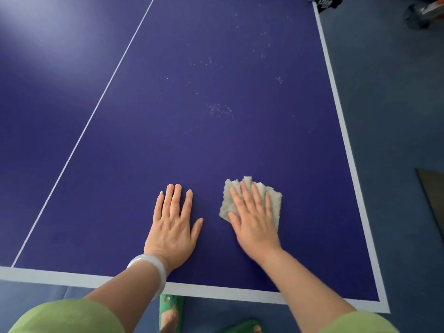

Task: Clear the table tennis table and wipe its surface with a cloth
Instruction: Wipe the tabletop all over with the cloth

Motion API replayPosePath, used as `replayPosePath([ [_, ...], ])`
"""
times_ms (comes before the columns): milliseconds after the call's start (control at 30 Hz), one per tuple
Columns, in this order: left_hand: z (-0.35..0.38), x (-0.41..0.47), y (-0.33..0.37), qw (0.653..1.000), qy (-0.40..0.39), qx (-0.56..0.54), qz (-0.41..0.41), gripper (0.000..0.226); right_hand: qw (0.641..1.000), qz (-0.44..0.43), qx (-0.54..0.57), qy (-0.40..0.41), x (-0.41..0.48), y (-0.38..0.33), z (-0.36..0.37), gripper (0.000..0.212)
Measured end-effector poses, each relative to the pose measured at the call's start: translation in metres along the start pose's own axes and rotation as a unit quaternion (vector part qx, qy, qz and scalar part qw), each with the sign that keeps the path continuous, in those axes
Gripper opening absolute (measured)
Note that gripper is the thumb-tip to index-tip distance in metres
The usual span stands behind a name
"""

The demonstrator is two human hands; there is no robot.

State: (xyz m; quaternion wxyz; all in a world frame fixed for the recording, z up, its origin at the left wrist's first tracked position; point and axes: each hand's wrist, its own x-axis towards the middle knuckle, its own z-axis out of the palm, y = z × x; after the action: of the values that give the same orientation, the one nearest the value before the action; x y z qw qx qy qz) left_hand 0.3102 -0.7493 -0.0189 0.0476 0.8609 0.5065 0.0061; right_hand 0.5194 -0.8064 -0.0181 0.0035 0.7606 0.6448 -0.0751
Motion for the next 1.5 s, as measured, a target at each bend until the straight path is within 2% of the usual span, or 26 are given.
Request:
replayPosePath([
  [33, 0.001, 0.001, 0.000, 1.000, 0.001, -0.001, -0.001, 0.070, 1.000, 0.025, -0.007, 0.001, 0.000, 0.024, -0.003, 0.061],
  [100, 0.002, 0.001, 0.000, 1.000, -0.001, -0.004, -0.003, 0.070, 0.984, 0.176, -0.014, 0.007, -0.001, 0.080, -0.009, 0.060],
  [167, 0.003, 0.001, 0.000, 1.000, -0.004, -0.006, -0.003, 0.071, 0.934, 0.358, 0.024, -0.005, -0.003, 0.114, -0.018, 0.060],
  [233, 0.003, 0.001, 0.000, 1.000, -0.008, -0.004, -0.004, 0.071, 0.888, 0.456, 0.062, -0.005, -0.003, 0.106, -0.022, 0.061],
  [267, 0.002, 0.001, 0.000, 1.000, -0.008, -0.004, -0.004, 0.071, 0.881, 0.468, 0.072, 0.000, -0.001, 0.089, -0.021, 0.061],
  [300, 0.002, 0.001, 0.000, 1.000, -0.007, -0.006, -0.004, 0.071, 0.889, 0.452, 0.074, 0.007, 0.000, 0.066, -0.018, 0.061],
  [333, 0.002, 0.001, 0.000, 1.000, -0.008, -0.008, -0.004, 0.071, 0.911, 0.406, 0.065, 0.013, 0.000, 0.040, -0.013, 0.061],
  [400, 0.000, 0.001, 0.000, 1.000, -0.009, -0.011, -0.004, 0.071, 0.972, 0.234, 0.030, 0.026, -0.010, -0.016, -0.002, 0.060],
  [433, 0.000, 0.000, 0.000, 1.000, -0.008, -0.010, -0.004, 0.071, 0.990, 0.135, 0.018, 0.022, -0.020, -0.037, 0.002, 0.060],
  [500, -0.001, 0.000, -0.001, 1.000, -0.007, -0.011, -0.003, 0.071, 1.000, 0.005, 0.005, 0.017, -0.040, -0.039, 0.006, 0.057],
  [533, -0.002, 0.001, -0.001, 1.000, -0.007, -0.013, -0.003, 0.071, 1.000, -0.005, -0.002, 0.013, -0.048, -0.024, 0.004, 0.057],
  [567, -0.002, 0.001, 0.000, 1.000, -0.007, -0.014, -0.004, 0.071, 1.000, 0.024, -0.015, 0.013, -0.056, -0.005, 0.004, 0.056],
  [633, -0.002, 0.000, 0.000, 1.000, -0.011, -0.011, -0.002, 0.071, 0.983, 0.182, -0.006, 0.011, -0.068, 0.037, 0.000, 0.055],
  [700, -0.003, 0.001, 0.000, 1.000, -0.012, -0.010, -0.001, 0.071, 0.927, 0.373, 0.046, 0.003, -0.072, 0.057, -0.004, 0.056],
  [733, -0.003, 0.001, 0.000, 1.000, -0.013, -0.010, -0.002, 0.071, 0.903, 0.424, 0.061, 0.004, -0.070, 0.051, -0.005, 0.058],
  [767, -0.004, 0.000, 0.000, 1.000, -0.016, -0.011, -0.002, 0.071, 0.895, 0.440, 0.069, 0.010, -0.067, 0.036, -0.005, 0.059],
  [833, -0.006, 0.001, 0.001, 1.000, -0.018, -0.011, -0.002, 0.071, 0.921, 0.383, 0.065, 0.032, -0.064, -0.007, -0.001, 0.058],
  [933, -0.006, 0.001, 0.000, 1.000, -0.022, -0.012, -0.005, 0.072, 0.979, 0.200, 0.036, 0.030, -0.081, -0.069, 0.011, 0.060],
  [1000, -0.006, 0.001, 0.000, 1.000, -0.026, -0.010, -0.004, 0.072, 0.994, 0.108, 0.025, 0.013, -0.102, -0.071, 0.016, 0.059],
  [1033, -0.005, 0.001, -0.001, 1.000, -0.027, -0.011, -0.004, 0.072, 0.995, 0.095, 0.022, 0.010, -0.113, -0.060, 0.017, 0.058],
  [1200, -0.007, -0.001, -0.002, 0.999, -0.027, -0.024, -0.002, 0.075, 0.976, 0.218, 0.001, -0.005, -0.142, 0.019, 0.006, 0.062],
  [1367, -0.022, 0.007, 0.022, 0.995, -0.055, -0.069, -0.052, 0.065, 0.974, 0.224, 0.002, -0.017, -0.143, 0.025, -0.002, 0.064],
  [1500, -0.027, 0.018, 0.096, 0.992, -0.033, -0.118, -0.025, 0.062, 0.978, 0.208, 0.010, -0.005, -0.145, 0.028, 0.001, 0.062],
])
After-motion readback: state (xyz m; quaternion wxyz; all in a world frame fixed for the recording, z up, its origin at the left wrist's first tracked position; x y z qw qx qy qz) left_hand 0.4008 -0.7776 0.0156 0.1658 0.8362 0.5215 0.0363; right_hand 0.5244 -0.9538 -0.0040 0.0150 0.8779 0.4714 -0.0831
